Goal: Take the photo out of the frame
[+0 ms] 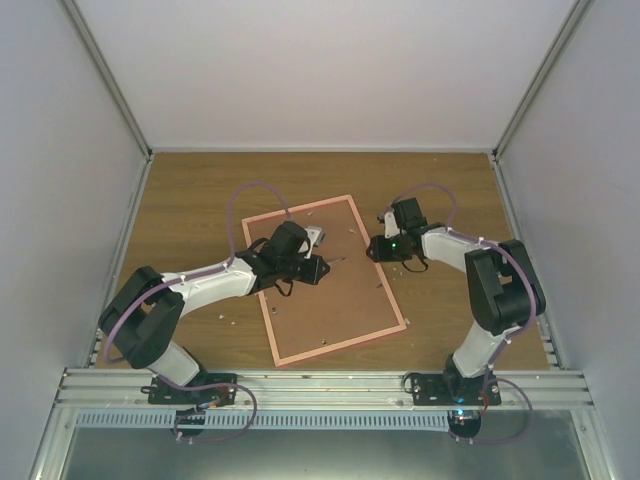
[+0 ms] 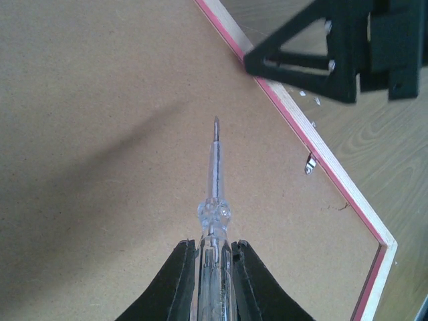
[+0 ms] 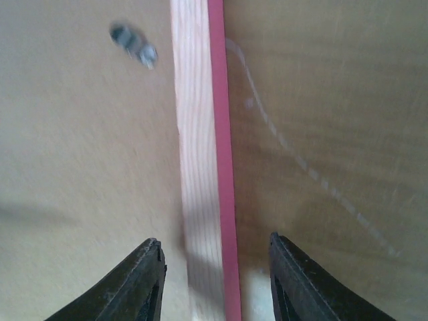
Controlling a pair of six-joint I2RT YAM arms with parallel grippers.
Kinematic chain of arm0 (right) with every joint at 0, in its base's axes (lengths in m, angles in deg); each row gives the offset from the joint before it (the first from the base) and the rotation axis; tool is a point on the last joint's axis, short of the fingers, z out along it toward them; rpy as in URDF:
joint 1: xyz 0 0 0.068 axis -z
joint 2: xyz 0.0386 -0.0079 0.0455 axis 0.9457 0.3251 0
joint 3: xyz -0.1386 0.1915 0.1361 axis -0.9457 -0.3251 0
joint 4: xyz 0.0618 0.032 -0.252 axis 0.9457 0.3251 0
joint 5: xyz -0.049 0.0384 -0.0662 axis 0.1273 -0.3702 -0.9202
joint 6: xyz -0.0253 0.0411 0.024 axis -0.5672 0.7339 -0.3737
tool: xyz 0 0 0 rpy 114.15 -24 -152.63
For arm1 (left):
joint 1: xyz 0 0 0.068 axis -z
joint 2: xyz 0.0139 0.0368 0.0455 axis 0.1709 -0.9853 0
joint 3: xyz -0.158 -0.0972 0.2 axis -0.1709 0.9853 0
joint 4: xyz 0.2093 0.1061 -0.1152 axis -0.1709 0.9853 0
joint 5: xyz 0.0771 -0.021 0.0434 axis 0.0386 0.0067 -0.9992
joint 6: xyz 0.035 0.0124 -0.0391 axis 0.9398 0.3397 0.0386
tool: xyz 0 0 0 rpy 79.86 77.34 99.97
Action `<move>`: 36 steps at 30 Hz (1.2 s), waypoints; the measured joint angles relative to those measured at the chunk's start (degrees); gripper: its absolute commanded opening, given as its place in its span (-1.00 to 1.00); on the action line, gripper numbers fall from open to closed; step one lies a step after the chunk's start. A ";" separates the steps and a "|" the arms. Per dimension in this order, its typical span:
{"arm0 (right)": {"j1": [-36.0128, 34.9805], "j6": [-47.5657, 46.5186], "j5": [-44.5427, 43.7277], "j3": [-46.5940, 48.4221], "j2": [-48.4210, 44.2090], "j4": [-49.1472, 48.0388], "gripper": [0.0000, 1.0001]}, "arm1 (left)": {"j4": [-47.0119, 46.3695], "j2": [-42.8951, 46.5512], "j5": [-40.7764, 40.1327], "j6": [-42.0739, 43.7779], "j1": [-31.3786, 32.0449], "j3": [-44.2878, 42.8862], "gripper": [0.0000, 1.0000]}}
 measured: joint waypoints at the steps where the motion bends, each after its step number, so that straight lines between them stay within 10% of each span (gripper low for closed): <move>1: -0.17 -0.20 0.04 -0.68 -0.02 0.28 -0.17 | 0.02 0.00 0.15 0.02 0.04 0.00 -1.00; 19: -0.92 2.62 2.25 -4.28 -0.33 -3.89 -0.91 | 0.04 0.00 1.29 1.07 1.03 -0.02 -1.00; 36: -2.36 14.78 0.66 -8.11 -0.24 -15.17 -0.93 | 0.44 -3.58 4.59 4.37 5.18 -3.04 -1.00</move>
